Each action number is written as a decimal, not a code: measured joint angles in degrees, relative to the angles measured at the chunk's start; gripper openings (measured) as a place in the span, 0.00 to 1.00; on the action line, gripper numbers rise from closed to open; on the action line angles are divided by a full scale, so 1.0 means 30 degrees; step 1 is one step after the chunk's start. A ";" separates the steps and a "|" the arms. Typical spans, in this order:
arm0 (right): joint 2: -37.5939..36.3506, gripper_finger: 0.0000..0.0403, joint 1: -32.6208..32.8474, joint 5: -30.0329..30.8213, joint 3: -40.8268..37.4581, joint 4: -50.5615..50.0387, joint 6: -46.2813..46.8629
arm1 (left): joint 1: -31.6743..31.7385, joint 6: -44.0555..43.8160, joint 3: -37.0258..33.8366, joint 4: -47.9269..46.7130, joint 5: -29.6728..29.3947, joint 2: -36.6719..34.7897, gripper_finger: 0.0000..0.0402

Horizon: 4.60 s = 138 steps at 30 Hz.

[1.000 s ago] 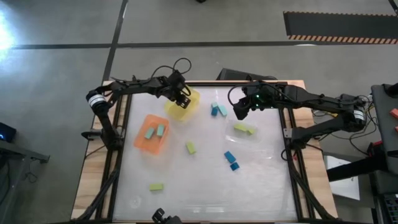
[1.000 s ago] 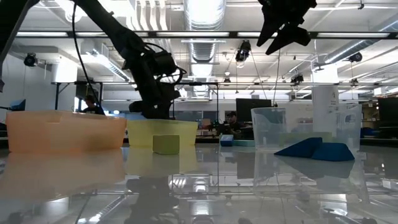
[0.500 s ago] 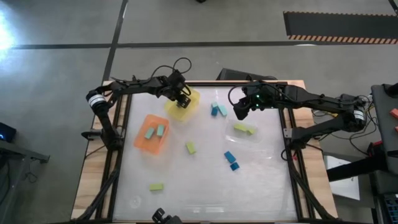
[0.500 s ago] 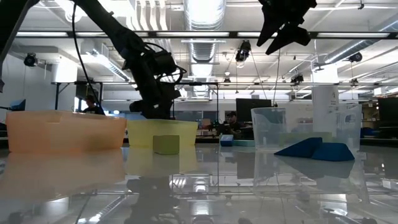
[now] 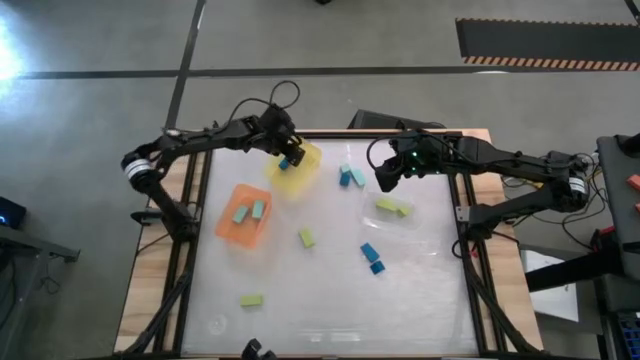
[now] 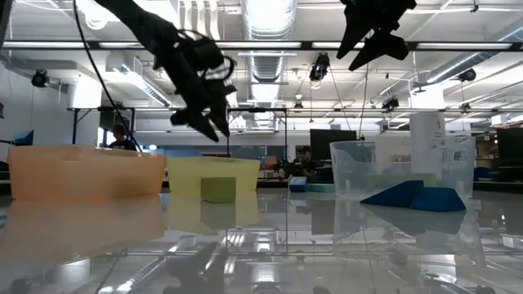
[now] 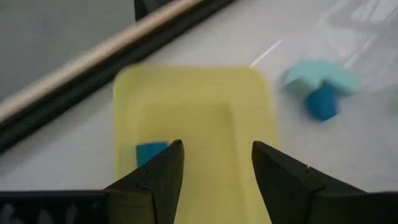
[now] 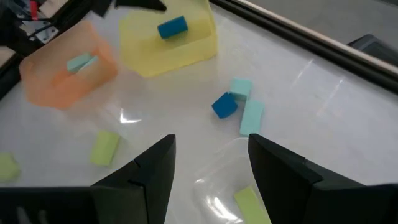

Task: Sort & place blocks by color
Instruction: Put the green block into the transparent bin

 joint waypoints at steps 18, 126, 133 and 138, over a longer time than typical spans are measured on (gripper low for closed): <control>0.1054 0.48 0.0065 -0.0629 0.2492 0.3072 0.2612 | -0.2922 -0.0939 0.0080 0.0189 0.0073 -0.9320 0.43; 2.2324 0.32 0.4342 -0.6386 2.0162 -0.7994 0.5701 | -0.3104 -0.1344 -0.0211 0.0047 0.2346 -1.2981 0.43; 1.9748 0.32 0.4197 -0.6596 2.0162 -1.1433 0.2242 | -0.3104 -0.1445 -0.0211 0.0116 0.2339 -1.2666 0.43; 1.8351 0.32 0.3848 -0.6531 2.0113 -1.4054 -0.1477 | -0.3089 -0.1474 -0.0179 0.0262 0.2339 -1.2316 0.43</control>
